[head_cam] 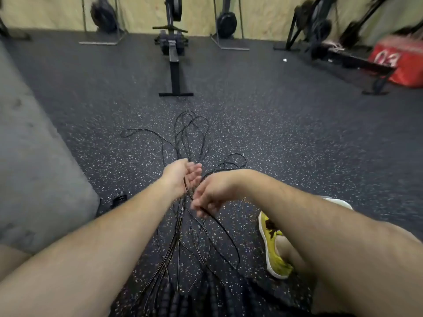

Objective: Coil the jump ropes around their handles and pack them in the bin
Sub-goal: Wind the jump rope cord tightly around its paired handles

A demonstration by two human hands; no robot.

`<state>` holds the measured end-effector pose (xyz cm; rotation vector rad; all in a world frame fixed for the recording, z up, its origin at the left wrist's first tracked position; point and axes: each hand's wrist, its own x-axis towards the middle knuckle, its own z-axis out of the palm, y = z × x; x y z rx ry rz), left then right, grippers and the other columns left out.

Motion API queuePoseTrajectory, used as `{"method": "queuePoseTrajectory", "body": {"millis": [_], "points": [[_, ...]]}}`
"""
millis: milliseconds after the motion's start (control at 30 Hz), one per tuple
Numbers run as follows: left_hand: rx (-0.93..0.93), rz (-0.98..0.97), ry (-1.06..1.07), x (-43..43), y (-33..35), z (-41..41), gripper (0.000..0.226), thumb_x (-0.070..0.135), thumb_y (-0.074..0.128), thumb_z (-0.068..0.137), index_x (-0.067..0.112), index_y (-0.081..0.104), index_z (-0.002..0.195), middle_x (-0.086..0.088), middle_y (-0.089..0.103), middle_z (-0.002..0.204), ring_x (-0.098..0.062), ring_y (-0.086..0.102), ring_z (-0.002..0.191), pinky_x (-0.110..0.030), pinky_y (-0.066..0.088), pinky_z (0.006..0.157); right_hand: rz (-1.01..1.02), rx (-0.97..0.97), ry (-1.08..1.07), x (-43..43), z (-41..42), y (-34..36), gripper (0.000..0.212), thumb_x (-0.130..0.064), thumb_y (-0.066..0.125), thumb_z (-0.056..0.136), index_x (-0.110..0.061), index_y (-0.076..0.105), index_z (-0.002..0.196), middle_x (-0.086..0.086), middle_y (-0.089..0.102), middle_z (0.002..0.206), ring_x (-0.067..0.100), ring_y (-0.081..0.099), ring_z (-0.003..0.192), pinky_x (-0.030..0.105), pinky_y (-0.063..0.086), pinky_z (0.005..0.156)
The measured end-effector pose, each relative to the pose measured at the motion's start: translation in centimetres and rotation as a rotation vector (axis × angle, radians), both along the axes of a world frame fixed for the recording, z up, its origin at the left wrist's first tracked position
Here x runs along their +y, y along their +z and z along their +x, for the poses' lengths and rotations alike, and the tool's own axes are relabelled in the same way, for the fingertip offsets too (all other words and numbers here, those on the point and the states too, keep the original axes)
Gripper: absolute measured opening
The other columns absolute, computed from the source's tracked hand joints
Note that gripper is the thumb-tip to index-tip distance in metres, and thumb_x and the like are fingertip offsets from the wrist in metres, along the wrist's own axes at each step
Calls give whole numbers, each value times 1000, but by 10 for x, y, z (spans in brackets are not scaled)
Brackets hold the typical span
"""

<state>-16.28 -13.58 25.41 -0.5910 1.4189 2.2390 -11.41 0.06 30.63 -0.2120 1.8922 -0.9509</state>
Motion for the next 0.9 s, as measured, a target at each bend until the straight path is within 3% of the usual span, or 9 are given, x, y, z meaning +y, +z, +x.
{"method": "queuePoseTrajectory", "body": {"millis": [100,200,300,400,533,633,733,800,900], "points": [[149,-283,-193,-6,42,-1,24,10,37,106,2,59,113,0,57,67,-10,44,46,-23,40,43,119,124,-82,9,0,25,24,-5,47,102,4,60,120,11,76,100,20,73,79,40,59,81],[313,-381,-452,-23,83,5,27,2,39,104,4,63,114,-1,61,74,-11,50,55,-27,44,51,-160,156,-558,15,-18,38,27,-12,43,101,4,60,115,15,76,94,27,73,84,48,57,91],[376,-426,-684,-34,104,15,30,-6,37,102,2,64,114,-5,65,79,-15,58,62,-30,47,62,-478,78,-803,5,-33,49,36,-35,45,103,-3,59,111,11,72,95,25,68,85,37,56,76],[364,-482,-808,-41,103,26,28,-8,42,98,1,63,116,-10,70,92,-21,68,78,-36,53,82,-536,217,-840,-14,-42,59,18,-24,54,102,-8,61,98,5,70,91,14,62,72,26,50,62],[298,-304,-577,-50,96,7,49,8,53,75,-5,57,122,-16,70,114,-32,70,106,-46,52,99,-470,461,-699,-20,-52,64,18,-15,51,103,-6,67,106,2,70,87,12,60,70,23,41,57],[266,-51,-299,-46,109,-21,47,36,44,94,-3,55,119,-13,68,99,-26,69,84,-39,55,80,-341,553,-404,-16,-49,62,15,-14,58,99,-11,72,102,0,73,88,8,63,72,27,45,64],[270,-116,-128,-35,114,-43,42,42,37,107,6,58,110,-4,74,85,-15,68,66,-30,53,63,-185,506,-171,-13,-45,57,14,-12,61,98,-8,72,104,4,74,92,12,64,76,32,52,71],[322,-212,-81,-30,113,-48,32,28,35,110,11,61,101,6,68,64,-9,57,56,-26,48,57,-118,429,-179,-11,-48,55,18,-8,62,96,-7,69,112,7,75,98,18,67,86,38,56,83],[454,-314,-282,-40,115,-45,27,14,37,108,9,64,108,5,62,73,-11,54,62,-28,47,64,-286,284,-493,-11,-61,60,23,-7,50,91,-3,65,108,7,76,95,22,73,91,40,57,81]]}}
